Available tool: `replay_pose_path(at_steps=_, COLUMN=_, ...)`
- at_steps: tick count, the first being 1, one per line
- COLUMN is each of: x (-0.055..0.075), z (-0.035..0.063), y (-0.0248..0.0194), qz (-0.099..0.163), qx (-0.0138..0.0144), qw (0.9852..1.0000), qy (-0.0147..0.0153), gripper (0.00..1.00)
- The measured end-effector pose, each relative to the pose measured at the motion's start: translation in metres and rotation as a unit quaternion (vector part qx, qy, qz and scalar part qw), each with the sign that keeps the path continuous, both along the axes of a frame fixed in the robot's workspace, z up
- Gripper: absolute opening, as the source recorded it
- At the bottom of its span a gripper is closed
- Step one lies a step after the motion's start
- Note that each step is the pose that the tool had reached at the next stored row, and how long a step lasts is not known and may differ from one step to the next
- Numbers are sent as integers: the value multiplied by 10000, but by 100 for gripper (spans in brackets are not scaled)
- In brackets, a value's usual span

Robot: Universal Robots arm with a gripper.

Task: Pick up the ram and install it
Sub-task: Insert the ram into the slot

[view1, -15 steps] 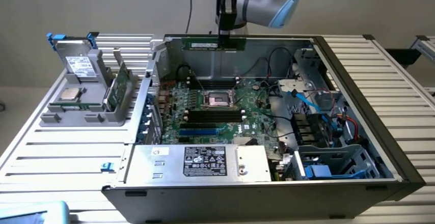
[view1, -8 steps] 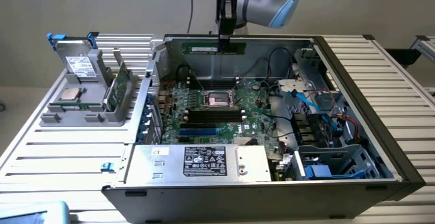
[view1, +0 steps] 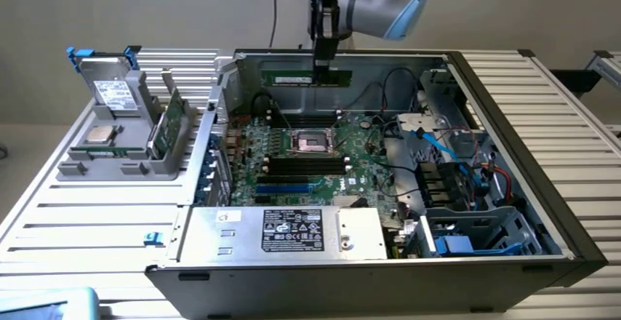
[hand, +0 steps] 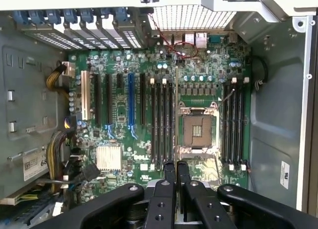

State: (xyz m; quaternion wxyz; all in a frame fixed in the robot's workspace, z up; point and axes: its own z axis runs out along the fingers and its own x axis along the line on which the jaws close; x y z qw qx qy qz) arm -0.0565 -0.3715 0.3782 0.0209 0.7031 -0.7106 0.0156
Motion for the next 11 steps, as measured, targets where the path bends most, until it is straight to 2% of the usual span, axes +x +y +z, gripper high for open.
replay_pose_path(at_steps=4, x=7, z=-66, y=-59, qz=0, qx=0, qw=10000, qy=0, gripper=13)
replay_pose_path(at_steps=8, x=7, z=-136, y=-63, qz=-1, qx=-1, qw=10000, qy=0, gripper=13)
replay_pose_path(at_steps=11, x=8, z=-138, y=-64, qz=0, qx=-3, qw=10000, qy=1, gripper=13)
